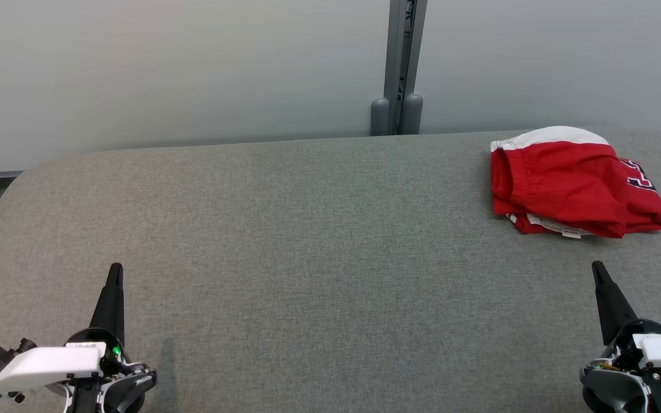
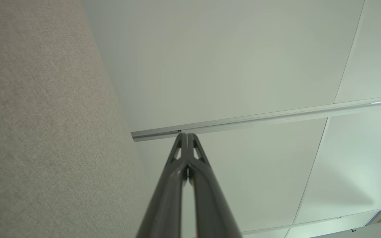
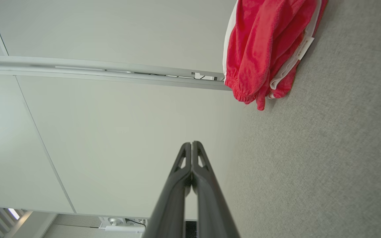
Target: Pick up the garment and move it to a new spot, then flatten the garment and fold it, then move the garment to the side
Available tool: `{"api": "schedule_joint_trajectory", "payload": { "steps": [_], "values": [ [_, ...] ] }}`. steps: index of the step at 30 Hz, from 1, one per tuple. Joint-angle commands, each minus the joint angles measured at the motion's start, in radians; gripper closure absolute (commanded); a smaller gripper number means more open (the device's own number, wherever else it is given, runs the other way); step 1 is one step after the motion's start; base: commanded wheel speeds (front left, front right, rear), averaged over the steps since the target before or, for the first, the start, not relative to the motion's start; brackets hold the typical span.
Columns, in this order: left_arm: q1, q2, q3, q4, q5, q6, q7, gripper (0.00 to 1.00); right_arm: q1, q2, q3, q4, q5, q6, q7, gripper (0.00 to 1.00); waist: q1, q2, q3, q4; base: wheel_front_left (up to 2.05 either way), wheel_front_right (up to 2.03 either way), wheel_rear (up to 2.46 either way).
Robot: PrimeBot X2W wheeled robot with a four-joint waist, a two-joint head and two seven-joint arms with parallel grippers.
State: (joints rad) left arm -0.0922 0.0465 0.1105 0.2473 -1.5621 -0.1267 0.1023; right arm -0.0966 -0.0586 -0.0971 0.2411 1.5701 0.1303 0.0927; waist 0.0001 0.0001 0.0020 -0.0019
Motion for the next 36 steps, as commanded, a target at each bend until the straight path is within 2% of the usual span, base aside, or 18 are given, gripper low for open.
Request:
{"api": "schedule_joint_trajectory", "payload": {
  "steps": [1,7,36],
  "values": [
    [-0.022,0.006,0.004,-0.003,-0.018,-0.007,0.005,1.0,-0.013,-0.001,-0.007,0.002,0.019,0.001,0.008,1.0,-0.0001,-0.0001,0.0,0.0,0.0,0.0,0.0],
    [-0.024,0.007,0.006,-0.003,-0.054,-0.007,0.015,1.0,-0.017,0.002,-0.011,0.005,0.054,0.001,0.019,1.0,-0.0001,-0.0001,0.001,0.002,0.0,0.0,0.0],
    [-0.022,0.006,0.006,-0.003,-0.051,-0.007,0.015,1.0,-0.016,0.004,-0.014,0.005,0.047,0.001,0.02,1.0,-0.0001,-0.0001,0.001,0.002,0.0,0.0,0.0]
  ]
}}
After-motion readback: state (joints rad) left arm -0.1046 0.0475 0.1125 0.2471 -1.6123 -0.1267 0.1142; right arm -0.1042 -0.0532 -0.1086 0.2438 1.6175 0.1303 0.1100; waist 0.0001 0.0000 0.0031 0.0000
